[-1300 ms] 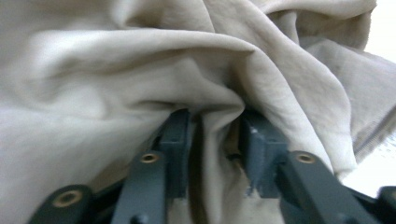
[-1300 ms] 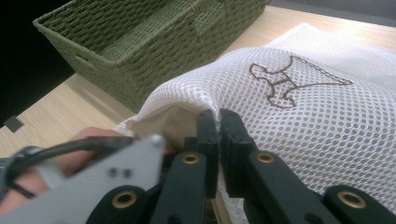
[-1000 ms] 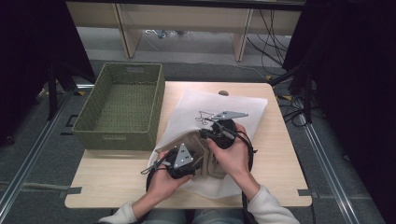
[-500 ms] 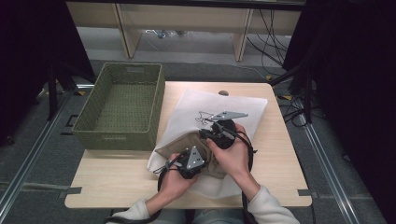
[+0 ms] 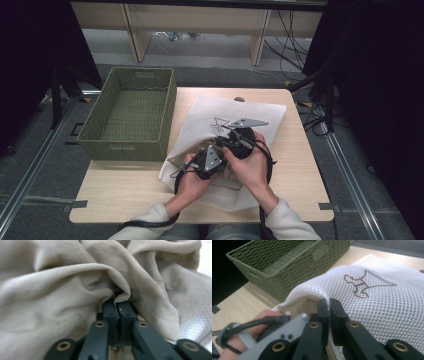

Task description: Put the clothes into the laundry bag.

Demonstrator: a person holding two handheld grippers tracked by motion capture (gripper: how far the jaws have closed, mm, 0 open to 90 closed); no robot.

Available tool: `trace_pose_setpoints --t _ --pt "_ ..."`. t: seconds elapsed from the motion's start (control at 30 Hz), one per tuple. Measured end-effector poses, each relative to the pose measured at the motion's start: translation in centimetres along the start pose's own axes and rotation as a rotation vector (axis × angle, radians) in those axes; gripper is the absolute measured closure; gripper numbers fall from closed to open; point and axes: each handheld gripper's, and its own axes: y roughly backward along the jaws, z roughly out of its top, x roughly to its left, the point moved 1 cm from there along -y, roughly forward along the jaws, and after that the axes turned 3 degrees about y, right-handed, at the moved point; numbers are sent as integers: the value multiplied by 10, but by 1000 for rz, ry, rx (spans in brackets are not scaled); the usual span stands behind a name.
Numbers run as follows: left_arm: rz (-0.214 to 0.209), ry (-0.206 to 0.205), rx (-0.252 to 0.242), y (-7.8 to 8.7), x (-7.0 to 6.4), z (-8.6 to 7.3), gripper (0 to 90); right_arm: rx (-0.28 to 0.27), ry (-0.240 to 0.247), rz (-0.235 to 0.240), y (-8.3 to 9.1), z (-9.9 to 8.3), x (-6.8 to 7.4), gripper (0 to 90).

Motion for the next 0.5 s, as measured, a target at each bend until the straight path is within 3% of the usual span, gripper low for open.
trace_pose_setpoints --t 0.07,0.1,0.2,0.23,0.3,0.37,0.43,0.47,0.5 --pt "-3 -12 4 -1 -1 -1 768 11 -2 4 0 0 -1 881" --pt "-15 1 -8 -2 -4 -3 768 11 3 5 0 0 -2 880" --pt "-14 -25 5 5 -3 -6 608 14 1 7 0 0 -3 880" --pt "-32 4 -19 5 -5 -6 590 16 1 10 0 0 -3 880" --pt "-50 1 -14 11 -6 -8 554 10 2 13 -1 0 -3 880" --pt "-46 29 -30 18 -8 -10 530 17 7 -3 0 0 -3 880" --pt "-51 15 -20 25 -8 -11 510 14 6 11 -2 -1 -2 879" --pt "-57 -20 6 29 -6 -12 507 19 2 10 -2 -1 -2 879" --pt "-61 -16 -4 32 -7 -13 507 19 -1 13 -2 -1 -2 879"
